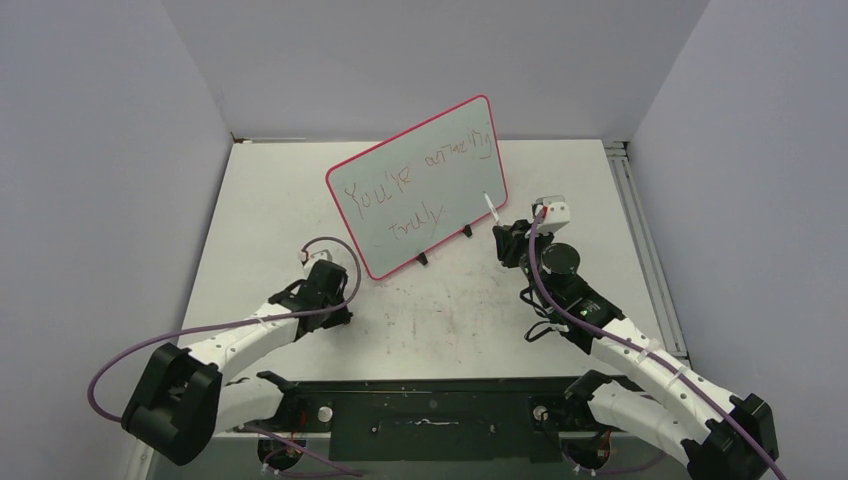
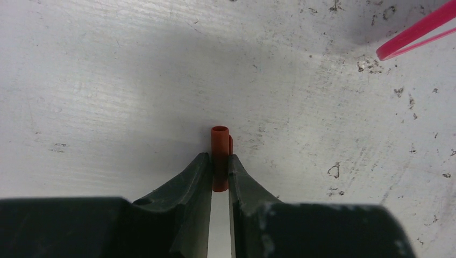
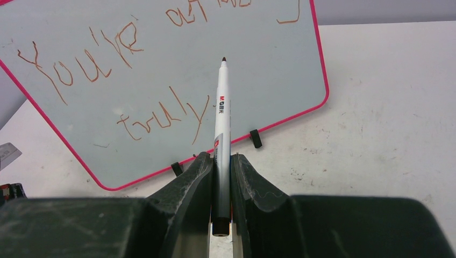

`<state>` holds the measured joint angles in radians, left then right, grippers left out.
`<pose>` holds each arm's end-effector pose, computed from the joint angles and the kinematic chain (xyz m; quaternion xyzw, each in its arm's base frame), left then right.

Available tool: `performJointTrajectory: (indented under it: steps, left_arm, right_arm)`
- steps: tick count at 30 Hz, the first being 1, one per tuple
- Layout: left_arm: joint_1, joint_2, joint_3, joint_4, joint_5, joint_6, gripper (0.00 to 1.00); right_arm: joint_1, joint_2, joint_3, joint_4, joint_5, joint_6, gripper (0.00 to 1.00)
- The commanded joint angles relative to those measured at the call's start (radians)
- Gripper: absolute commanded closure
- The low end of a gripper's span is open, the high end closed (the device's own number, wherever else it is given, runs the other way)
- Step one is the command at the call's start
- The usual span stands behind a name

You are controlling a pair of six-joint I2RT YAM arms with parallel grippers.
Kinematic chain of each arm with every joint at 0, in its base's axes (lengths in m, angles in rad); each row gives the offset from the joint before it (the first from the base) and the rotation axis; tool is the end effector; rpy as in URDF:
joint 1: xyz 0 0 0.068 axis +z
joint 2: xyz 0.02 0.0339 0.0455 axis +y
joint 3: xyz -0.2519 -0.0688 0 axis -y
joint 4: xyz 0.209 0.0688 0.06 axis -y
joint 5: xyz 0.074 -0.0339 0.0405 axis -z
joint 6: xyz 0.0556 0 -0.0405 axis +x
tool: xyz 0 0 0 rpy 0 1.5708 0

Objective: Write a sentence on the whiteboard
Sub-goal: Close the whiteboard marker at the center of the board.

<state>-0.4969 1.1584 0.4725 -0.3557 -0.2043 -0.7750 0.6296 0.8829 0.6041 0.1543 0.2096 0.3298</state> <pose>0.1668 -0.0776 0.1475 -0.1595 0.9472 -0.0753 0.2678 0.1724 0.1113 0.2923 -0.0429 0.7476 0.2342 0.6200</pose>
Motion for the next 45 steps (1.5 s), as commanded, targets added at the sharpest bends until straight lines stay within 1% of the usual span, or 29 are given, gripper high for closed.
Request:
performJointTrajectory:
  steps: [1,3,7,12,16,18,21,24,26,27,30,32,34,37,40,42,45]
  left_arm:
    - [-0.009,0.025,-0.007,-0.027,-0.012,0.005,0.93]
    - [-0.009,0.014,-0.013,-0.025,-0.015,-0.001,1.0]
    - [-0.009,-0.072,-0.024,-0.022,-0.036,-0.025,1.0]
    - [-0.008,-0.305,0.022,-0.086,-0.098,-0.028,1.0]
    - [-0.006,-0.49,0.115,-0.158,-0.172,0.051,1.0]
    - [-0.006,-0.552,0.159,-0.16,-0.177,0.129,1.0]
    - [-0.006,-0.582,0.226,-0.116,-0.096,0.31,1.0]
    - [-0.006,-0.543,0.289,-0.094,0.008,0.456,1.0]
    - [-0.007,-0.512,0.31,-0.063,0.107,0.539,1.0]
    - [-0.008,-0.494,0.313,-0.042,0.167,0.575,1.0]
    - [-0.008,-0.46,0.302,0.035,0.421,0.65,1.0]
    - [-0.01,-0.427,0.291,0.076,0.615,0.694,1.0]
    - [-0.021,-0.382,0.291,0.077,0.736,0.721,1.0]
    - [-0.059,-0.339,0.28,0.05,0.802,0.767,1.0]
    - [-0.113,-0.341,0.232,0.069,0.815,0.796,1.0]
    - [-0.163,-0.335,0.214,0.076,0.815,0.807,1.0]
    - [-0.239,-0.312,0.218,0.034,0.745,0.838,1.0]
  right_arm:
    - [0.006,0.002,-0.002,0.021,0.008,0.01,0.93]
    - [0.006,-0.002,-0.003,0.022,0.005,0.011,0.93]
    - [0.006,-0.012,0.007,0.011,-0.014,0.003,0.93]
    - [0.005,-0.028,0.034,-0.027,-0.078,-0.017,0.92]
    - [0.005,-0.022,0.082,-0.093,-0.148,-0.02,0.93]
    - [0.005,-0.016,0.111,-0.123,-0.189,-0.021,0.93]
    - [0.003,-0.001,0.147,-0.167,-0.25,-0.023,0.94]
    - [0.004,0.02,0.194,-0.237,-0.309,-0.027,0.95]
    - [-0.001,0.042,0.231,-0.287,-0.371,-0.03,0.95]
    - [-0.004,0.056,0.25,-0.315,-0.409,-0.032,0.95]
    - [-0.03,0.106,0.316,-0.41,-0.539,-0.039,0.95]
    - [-0.069,0.141,0.346,-0.463,-0.682,-0.047,0.95]
    - [-0.114,0.172,0.365,-0.495,-0.835,-0.049,0.95]
    - [-0.168,0.18,0.355,-0.5,-1.02,-0.03,0.95]
    - [-0.181,0.202,0.359,-0.538,-1.174,-0.031,0.95]
    - [-0.179,0.218,0.361,-0.576,-1.259,-0.039,0.95]
    - [-0.179,0.233,0.367,-0.665,-1.303,-0.08,0.95]
